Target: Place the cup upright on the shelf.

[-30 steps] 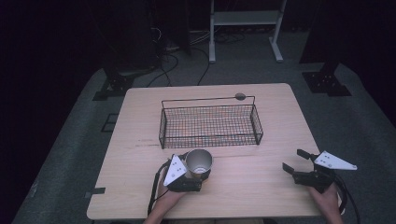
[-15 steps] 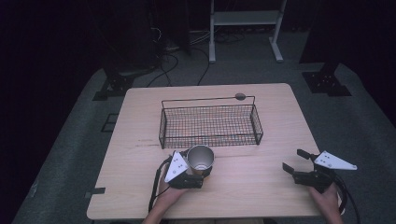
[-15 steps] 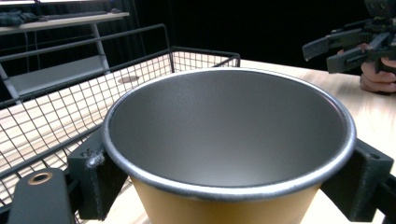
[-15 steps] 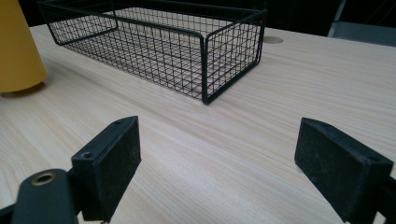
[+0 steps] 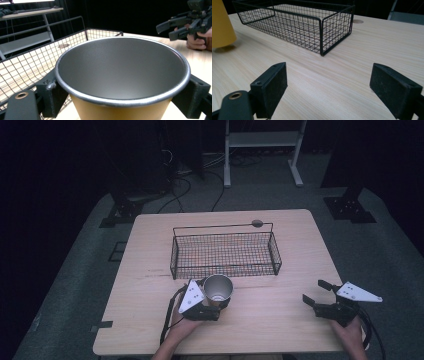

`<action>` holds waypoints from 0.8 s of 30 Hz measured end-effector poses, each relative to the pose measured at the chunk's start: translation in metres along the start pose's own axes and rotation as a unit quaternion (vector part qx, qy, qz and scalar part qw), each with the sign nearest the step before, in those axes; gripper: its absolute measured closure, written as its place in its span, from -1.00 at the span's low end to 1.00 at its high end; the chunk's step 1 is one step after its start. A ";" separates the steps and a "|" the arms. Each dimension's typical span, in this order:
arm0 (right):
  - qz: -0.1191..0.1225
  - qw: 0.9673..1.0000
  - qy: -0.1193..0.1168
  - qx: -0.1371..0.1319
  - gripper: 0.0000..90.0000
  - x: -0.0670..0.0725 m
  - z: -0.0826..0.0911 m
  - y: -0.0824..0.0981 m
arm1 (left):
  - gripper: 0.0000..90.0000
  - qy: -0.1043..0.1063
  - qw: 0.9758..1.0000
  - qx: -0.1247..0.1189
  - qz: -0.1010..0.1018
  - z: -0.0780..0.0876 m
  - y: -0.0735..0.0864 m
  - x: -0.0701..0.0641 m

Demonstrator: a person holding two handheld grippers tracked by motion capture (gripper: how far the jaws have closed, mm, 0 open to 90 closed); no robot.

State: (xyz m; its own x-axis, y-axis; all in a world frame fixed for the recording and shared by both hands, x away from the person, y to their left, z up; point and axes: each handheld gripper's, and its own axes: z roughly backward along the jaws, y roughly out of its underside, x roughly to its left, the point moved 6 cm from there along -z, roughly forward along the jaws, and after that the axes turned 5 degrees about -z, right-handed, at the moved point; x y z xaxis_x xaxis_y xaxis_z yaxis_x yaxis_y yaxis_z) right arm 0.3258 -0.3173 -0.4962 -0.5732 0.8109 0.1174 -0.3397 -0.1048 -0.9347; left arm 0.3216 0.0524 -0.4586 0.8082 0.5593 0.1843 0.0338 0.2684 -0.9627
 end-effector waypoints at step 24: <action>-0.003 1.000 0.000 -0.002 -0.70 -0.001 0.000 0.000 | -0.72 0.007 0.999 -0.031 0.009 -0.019 -0.040 0.019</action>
State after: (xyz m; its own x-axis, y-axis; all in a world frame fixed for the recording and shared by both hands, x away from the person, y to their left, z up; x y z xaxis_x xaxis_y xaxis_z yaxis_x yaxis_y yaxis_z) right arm 0.3262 -0.3179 -0.4959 -0.5703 0.8121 0.1234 -0.3411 -0.0974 -0.9350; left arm 0.3464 0.0376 -0.4200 0.8167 0.5527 0.1656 0.0565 0.2090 -0.9763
